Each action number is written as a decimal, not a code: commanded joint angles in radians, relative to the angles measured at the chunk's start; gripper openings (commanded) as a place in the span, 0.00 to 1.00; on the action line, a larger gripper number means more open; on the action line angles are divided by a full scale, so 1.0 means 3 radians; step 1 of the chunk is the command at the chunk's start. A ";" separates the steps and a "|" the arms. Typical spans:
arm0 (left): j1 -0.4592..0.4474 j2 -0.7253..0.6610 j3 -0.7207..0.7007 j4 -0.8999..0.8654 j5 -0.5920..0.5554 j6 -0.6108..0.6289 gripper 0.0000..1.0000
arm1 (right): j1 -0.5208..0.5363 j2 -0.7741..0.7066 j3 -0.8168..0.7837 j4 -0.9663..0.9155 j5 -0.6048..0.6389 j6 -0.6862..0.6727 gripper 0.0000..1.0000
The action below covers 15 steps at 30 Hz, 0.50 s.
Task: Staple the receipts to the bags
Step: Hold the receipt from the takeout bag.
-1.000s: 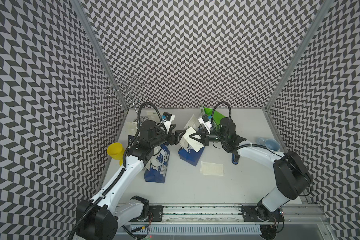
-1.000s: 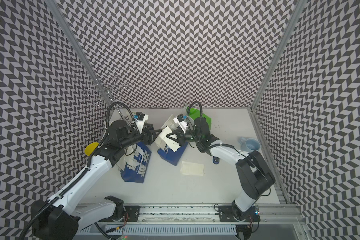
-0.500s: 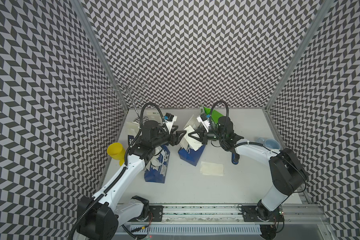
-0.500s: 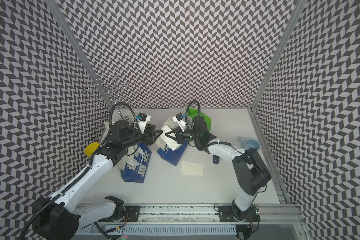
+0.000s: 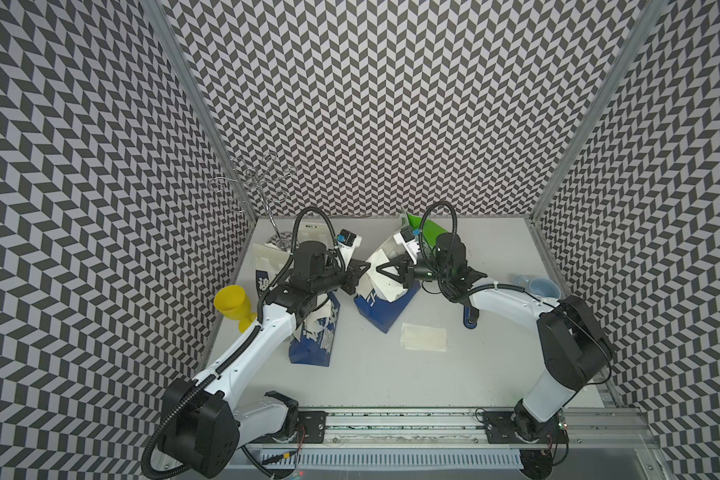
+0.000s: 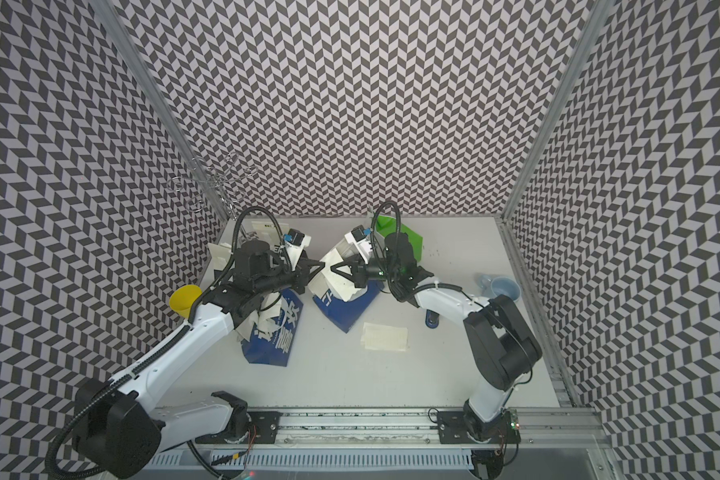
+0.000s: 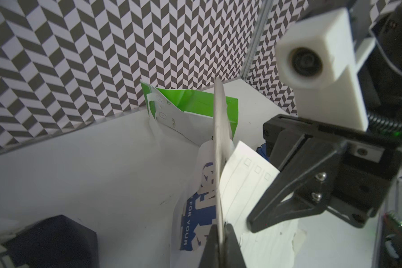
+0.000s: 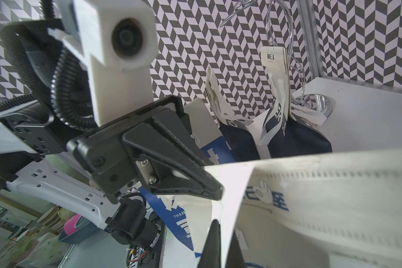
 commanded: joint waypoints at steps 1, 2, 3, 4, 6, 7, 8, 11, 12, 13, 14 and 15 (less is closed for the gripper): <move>-0.0069 0.0026 0.0164 -0.0099 -0.0022 0.0065 0.00 | 0.0006 0.0027 -0.0021 0.0294 0.0122 0.0082 0.00; -0.0092 0.0032 0.0187 -0.0127 -0.0063 0.0088 0.00 | 0.0005 0.0018 -0.0039 0.0317 0.0172 0.0099 0.02; -0.0118 0.0037 0.0212 -0.0164 -0.0121 0.0105 0.00 | 0.0006 0.0000 -0.0070 0.0354 0.0268 0.0146 0.09; -0.0148 0.0037 0.0240 -0.0200 -0.0192 0.0135 0.00 | 0.0004 -0.0036 -0.0106 0.0361 0.0445 0.0195 0.19; -0.0193 0.0034 0.0285 -0.0252 -0.0363 0.0167 0.00 | 0.0005 -0.0190 -0.0202 0.0257 0.1007 0.0259 0.37; -0.0208 0.0032 0.0309 -0.0281 -0.0423 0.0183 0.00 | 0.0004 -0.0324 -0.0275 0.0177 0.1380 0.0273 0.44; -0.0223 0.0034 0.0329 -0.0312 -0.0468 0.0192 0.00 | 0.0005 -0.0450 -0.0362 0.0123 0.1676 0.0267 0.48; -0.0249 0.0045 0.0381 -0.0382 -0.0496 0.0219 0.00 | 0.0005 -0.0929 -0.0617 -0.0102 0.2676 0.0205 0.55; -0.0266 0.0047 0.0397 -0.0403 -0.0513 0.0229 0.00 | 0.0004 -0.1081 -0.0675 -0.0246 0.3049 0.0188 0.57; -0.0287 0.0048 0.0413 -0.0416 -0.0531 0.0237 0.00 | 0.0004 -0.1191 -0.0729 -0.0392 0.3405 0.0228 0.58; -0.0315 0.0044 0.0419 -0.0429 -0.0564 0.0245 0.00 | -0.0002 -0.1294 -0.0807 -0.0534 0.3796 0.0284 0.60; -0.0344 0.0043 0.0428 -0.0439 -0.0602 0.0248 0.00 | -0.0029 -0.1358 -0.0853 -0.0734 0.4079 0.0272 0.62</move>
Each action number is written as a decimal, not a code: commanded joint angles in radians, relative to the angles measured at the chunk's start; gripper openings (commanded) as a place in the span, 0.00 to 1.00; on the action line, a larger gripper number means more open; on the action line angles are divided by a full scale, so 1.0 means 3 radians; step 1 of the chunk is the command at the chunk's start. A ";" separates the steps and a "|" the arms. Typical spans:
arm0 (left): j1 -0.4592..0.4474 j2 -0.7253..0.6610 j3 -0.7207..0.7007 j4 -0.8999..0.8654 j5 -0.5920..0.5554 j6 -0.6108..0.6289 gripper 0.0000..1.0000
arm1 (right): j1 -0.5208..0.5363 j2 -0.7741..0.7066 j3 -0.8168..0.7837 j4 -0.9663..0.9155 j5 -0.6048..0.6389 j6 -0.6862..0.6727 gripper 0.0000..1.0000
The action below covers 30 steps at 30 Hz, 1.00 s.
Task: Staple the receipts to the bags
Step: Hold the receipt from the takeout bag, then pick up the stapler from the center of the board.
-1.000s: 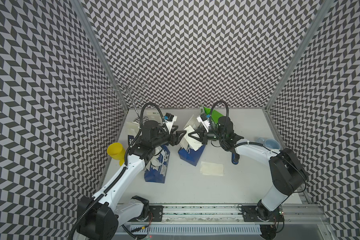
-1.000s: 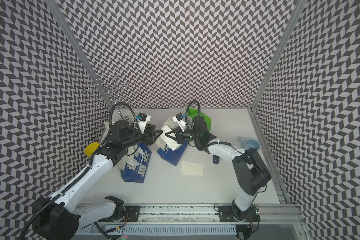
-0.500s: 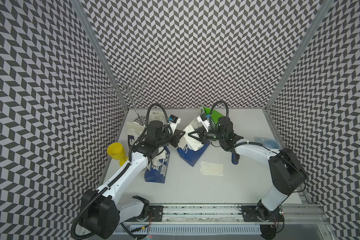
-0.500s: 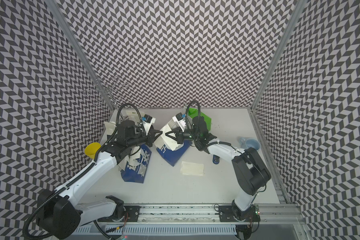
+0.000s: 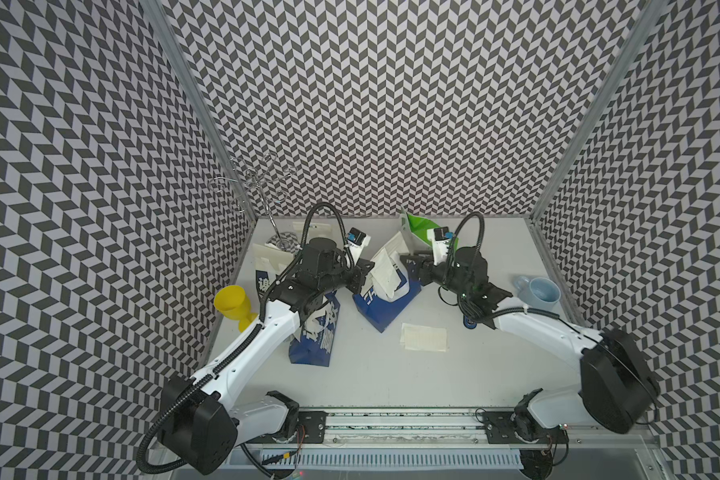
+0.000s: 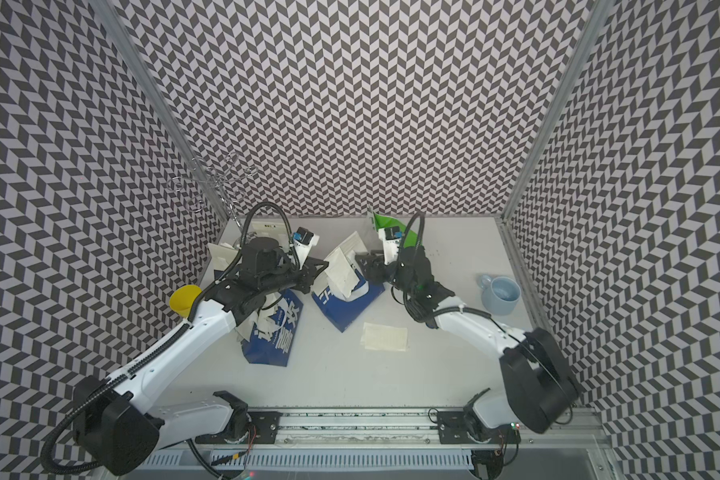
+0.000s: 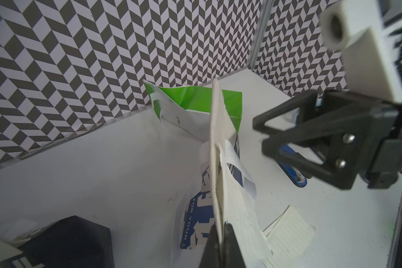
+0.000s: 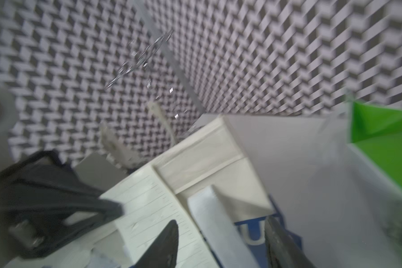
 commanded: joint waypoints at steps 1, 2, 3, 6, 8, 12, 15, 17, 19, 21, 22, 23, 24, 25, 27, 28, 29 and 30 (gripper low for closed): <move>-0.0090 -0.0004 0.0150 -0.0070 -0.0148 0.0077 0.00 | -0.0065 -0.0251 -0.0119 -0.0529 0.1592 0.0064 0.63; -0.0114 -0.0009 0.0156 -0.0077 -0.0137 0.0083 0.00 | -0.0106 -0.0232 -0.0136 -0.0751 0.1799 0.0065 0.63; -0.0132 -0.0015 0.0157 -0.0077 -0.0139 0.0087 0.00 | -0.0139 -0.0196 -0.0164 -0.0938 0.1982 0.0069 0.64; -0.0189 -0.0035 0.0162 -0.0081 -0.0106 0.0097 0.00 | -0.0242 -0.0062 -0.0278 -0.1305 0.2304 0.0187 0.65; -0.0221 -0.0055 0.0166 -0.0094 -0.0098 0.0124 0.00 | -0.0309 0.0038 -0.0367 -0.1432 0.2414 0.0317 0.67; -0.0261 -0.0097 0.0191 -0.0118 -0.0104 0.0148 0.00 | -0.0449 0.0247 -0.0466 -0.1601 0.2197 0.0457 0.67; -0.0273 -0.0132 0.0195 -0.0150 -0.0120 0.0173 0.00 | -0.0503 0.0368 -0.0495 -0.1743 0.2054 0.0536 0.67; -0.0279 -0.0151 0.0184 -0.0165 -0.0120 0.0181 0.00 | -0.0525 0.0400 -0.0568 -0.1683 0.1940 0.0542 0.66; -0.0284 -0.0163 0.0162 -0.0177 -0.0088 0.0200 0.00 | -0.0561 0.0426 -0.0658 -0.1579 0.1785 0.0541 0.61; -0.0293 -0.0168 0.0147 -0.0201 -0.0080 0.0206 0.00 | -0.0601 0.0470 -0.0705 -0.1520 0.1632 0.0556 0.53; -0.0294 -0.0175 0.0139 -0.0216 -0.0077 0.0211 0.00 | -0.0617 0.0495 -0.0726 -0.1479 0.1565 0.0552 0.50; -0.0296 -0.0178 0.0132 -0.0229 -0.0073 0.0216 0.00 | -0.0632 0.0516 -0.0738 -0.1448 0.1511 0.0553 0.46; -0.0298 -0.0183 0.0126 -0.0238 -0.0074 0.0214 0.00 | -0.0641 0.0538 -0.0742 -0.1436 0.1468 0.0559 0.42; -0.0298 -0.0188 0.0124 -0.0245 -0.0070 0.0217 0.00 | -0.0649 0.0553 -0.0738 -0.1430 0.1436 0.0552 0.37; -0.0304 -0.0189 0.0121 -0.0251 -0.0068 0.0215 0.00 | -0.0661 0.0548 -0.0736 -0.1420 0.1393 0.0552 0.25; -0.0303 -0.0192 0.0121 -0.0251 -0.0069 0.0213 0.00 | -0.0672 0.0520 -0.0733 -0.1422 0.1365 0.0544 0.18; -0.0304 -0.0186 0.0124 -0.0246 -0.0069 0.0212 0.00 | -0.0679 0.0472 -0.0733 -0.1430 0.1344 0.0533 0.13; -0.0303 -0.0180 0.0126 -0.0241 -0.0066 0.0206 0.00 | -0.0677 0.0426 -0.0724 -0.1440 0.1323 0.0515 0.10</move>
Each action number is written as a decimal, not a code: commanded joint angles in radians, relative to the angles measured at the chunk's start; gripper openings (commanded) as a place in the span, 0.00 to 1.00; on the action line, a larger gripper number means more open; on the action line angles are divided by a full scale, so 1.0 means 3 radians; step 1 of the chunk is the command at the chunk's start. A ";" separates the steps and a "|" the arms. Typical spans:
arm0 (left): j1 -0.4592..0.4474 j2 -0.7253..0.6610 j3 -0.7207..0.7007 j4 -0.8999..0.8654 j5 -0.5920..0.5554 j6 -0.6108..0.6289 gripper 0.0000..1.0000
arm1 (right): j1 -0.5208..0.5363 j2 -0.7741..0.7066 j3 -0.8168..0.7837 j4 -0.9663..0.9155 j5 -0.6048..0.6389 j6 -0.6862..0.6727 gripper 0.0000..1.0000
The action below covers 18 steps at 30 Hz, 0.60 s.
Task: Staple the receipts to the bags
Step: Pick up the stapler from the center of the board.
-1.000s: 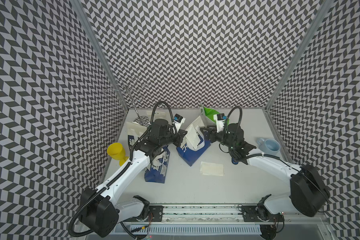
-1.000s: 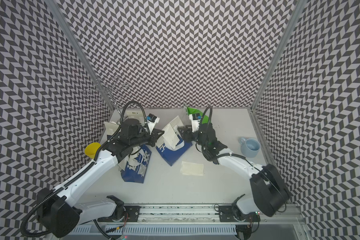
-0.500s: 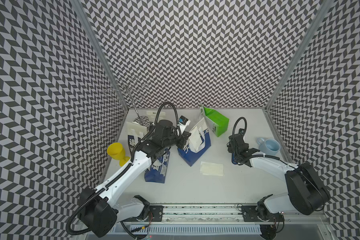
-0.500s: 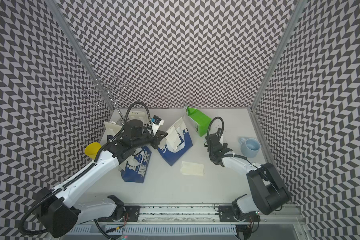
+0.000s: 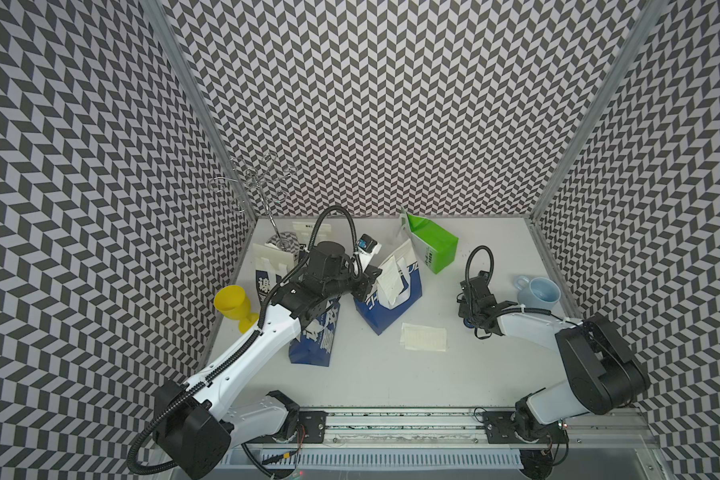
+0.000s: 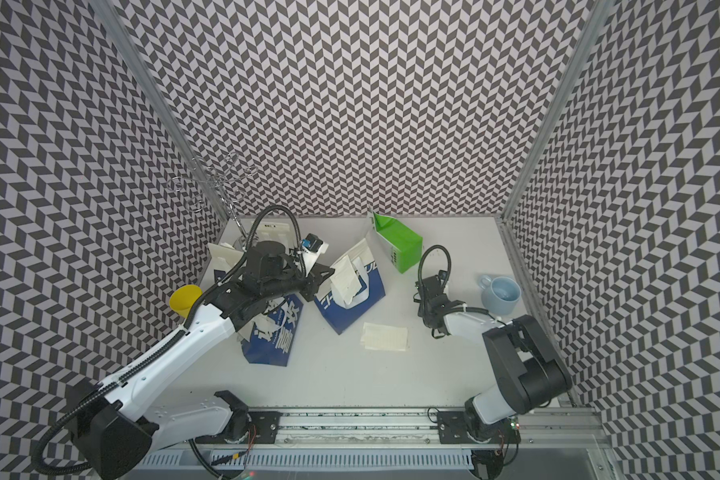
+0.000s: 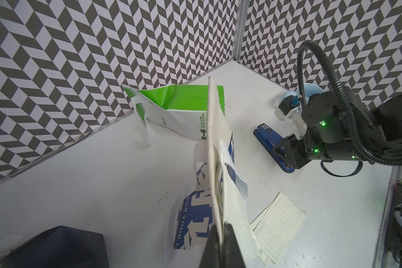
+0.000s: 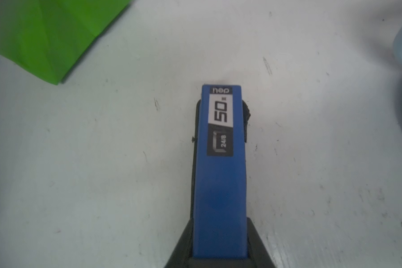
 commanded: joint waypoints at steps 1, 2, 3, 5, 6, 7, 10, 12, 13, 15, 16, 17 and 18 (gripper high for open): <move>-0.0028 -0.0066 0.0068 0.0005 0.0035 0.0011 0.00 | -0.0023 -0.0181 0.0022 0.0048 -0.0155 -0.0019 0.06; -0.0030 -0.0059 0.0068 0.0019 0.0033 -0.0012 0.00 | -0.0022 -0.0292 0.0052 0.0002 -0.0162 -0.0035 0.03; -0.0028 -0.0049 0.0068 0.0034 0.0050 -0.0033 0.00 | -0.0021 -0.0399 0.0084 -0.0051 -0.0164 -0.0038 0.02; -0.0028 -0.0034 0.0063 0.0081 0.0101 -0.0083 0.00 | -0.0004 -0.0760 0.0187 -0.0150 -0.0224 -0.0018 0.01; -0.0028 -0.0028 0.0063 0.0097 0.0130 -0.0107 0.00 | 0.0013 -0.0935 0.0229 -0.0147 -0.0271 -0.0020 0.00; -0.0028 -0.0021 0.0058 0.0120 0.0165 -0.0134 0.00 | 0.0039 -0.1166 0.0273 -0.0102 -0.0351 -0.0045 0.00; -0.0033 -0.0022 0.0035 0.0184 0.0255 -0.0210 0.00 | 0.0167 -0.1675 0.0417 0.0222 -0.0461 -0.0014 0.00; -0.0033 -0.0026 0.0010 0.0249 0.0319 -0.0261 0.00 | 0.0259 -0.1815 0.0545 0.0520 -0.0561 0.0033 0.00; -0.0033 -0.0027 -0.0011 0.0296 0.0354 -0.0293 0.00 | 0.0309 -0.1833 0.0603 0.0705 -0.0616 0.0080 0.00; -0.0043 -0.0018 -0.0051 0.0378 0.0426 -0.0365 0.00 | 0.0437 -0.1788 0.0689 0.1148 -0.0735 0.0156 0.00; -0.0050 -0.0003 -0.0072 0.0415 0.0433 -0.0415 0.00 | 0.0528 -0.1724 0.0729 0.1389 -0.0769 0.0166 0.00; -0.0061 0.0008 -0.0080 0.0445 0.0433 -0.0455 0.00 | 0.0634 -0.1637 0.0756 0.1672 -0.0787 0.0151 0.00; -0.0073 0.0025 -0.0081 0.0463 0.0433 -0.0488 0.00 | 0.0725 -0.1554 0.0787 0.1875 -0.0771 0.0144 0.00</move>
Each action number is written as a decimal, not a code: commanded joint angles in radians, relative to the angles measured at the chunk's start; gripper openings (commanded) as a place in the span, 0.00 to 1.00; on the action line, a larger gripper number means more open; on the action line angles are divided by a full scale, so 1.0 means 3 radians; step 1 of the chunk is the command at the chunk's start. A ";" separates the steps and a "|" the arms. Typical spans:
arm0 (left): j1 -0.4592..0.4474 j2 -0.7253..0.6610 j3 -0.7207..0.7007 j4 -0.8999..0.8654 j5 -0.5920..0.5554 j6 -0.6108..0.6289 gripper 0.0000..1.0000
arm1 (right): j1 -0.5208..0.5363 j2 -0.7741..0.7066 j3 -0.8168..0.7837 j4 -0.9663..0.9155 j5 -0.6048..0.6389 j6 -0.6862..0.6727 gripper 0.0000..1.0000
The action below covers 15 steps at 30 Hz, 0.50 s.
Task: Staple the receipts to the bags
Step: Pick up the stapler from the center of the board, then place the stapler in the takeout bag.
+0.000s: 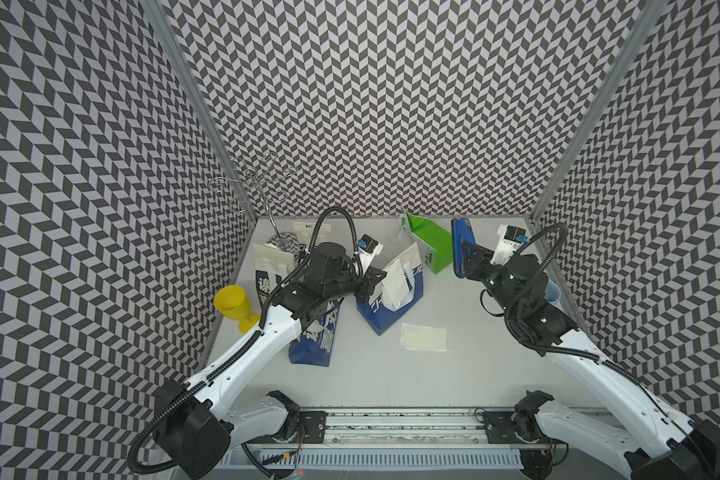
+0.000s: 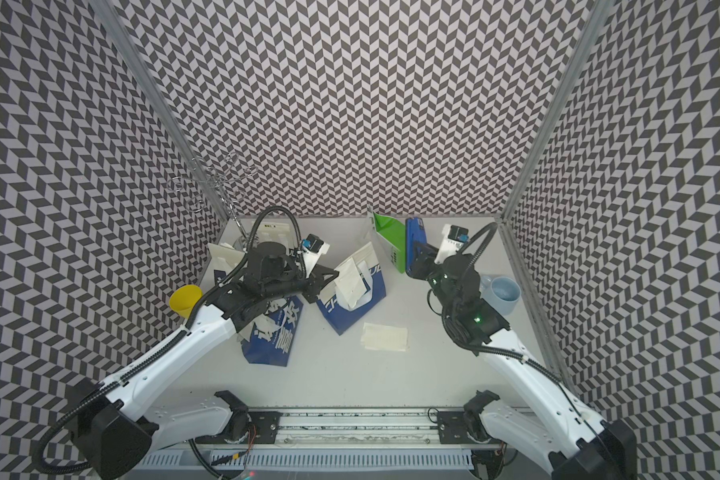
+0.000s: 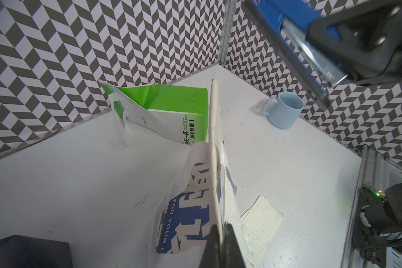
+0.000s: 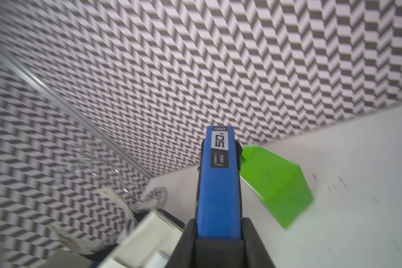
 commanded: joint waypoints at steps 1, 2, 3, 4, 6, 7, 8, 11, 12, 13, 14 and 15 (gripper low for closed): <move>-0.0060 0.0037 -0.0020 0.0338 0.0137 -0.0205 0.00 | 0.0300 0.0278 0.0130 0.1277 -0.0155 0.0070 0.00; -0.0072 0.0055 -0.0018 0.0356 0.0126 -0.0243 0.00 | 0.0370 0.0407 0.0177 0.1517 -0.0173 0.0077 0.00; -0.0087 0.0067 -0.0018 0.0374 0.0118 -0.0263 0.00 | 0.0437 0.0522 0.0228 0.1666 -0.0189 0.0086 0.00; -0.0099 0.0078 -0.0018 0.0395 0.0100 -0.0292 0.00 | 0.0506 0.0664 0.0286 0.1818 -0.0197 0.0095 0.00; -0.0125 0.0094 -0.0009 0.0422 0.0087 -0.0303 0.00 | 0.0612 0.0918 0.0421 0.2012 -0.0207 0.0110 0.00; -0.0135 0.0095 -0.0008 0.0432 0.0073 -0.0310 0.00 | 0.0657 0.1038 0.0464 0.2113 -0.0207 0.0117 0.00; -0.0136 0.0095 -0.0007 0.0439 0.0059 -0.0315 0.00 | 0.0700 0.1137 0.0493 0.2233 -0.0202 0.0109 0.00; -0.0141 0.0083 -0.0008 0.0456 0.0018 -0.0337 0.00 | 0.0804 0.1313 0.0547 0.2352 -0.0127 0.0135 0.00; -0.0141 0.0075 -0.0003 0.0455 0.0005 -0.0345 0.00 | 0.0833 0.1336 0.0544 0.2351 -0.0083 0.0135 0.00; -0.0141 0.0065 -0.0003 0.0462 0.0002 -0.0348 0.00 | 0.0864 0.1350 0.0538 0.2329 -0.0027 0.0136 0.00; -0.0141 0.0055 -0.0003 0.0473 -0.0001 -0.0350 0.00 | 0.0879 0.1362 0.0528 0.2292 0.0000 0.0133 0.00; -0.0141 0.0042 -0.0005 0.0491 -0.0008 -0.0354 0.00 | 0.0897 0.1364 0.0520 0.2246 0.0051 0.0141 0.00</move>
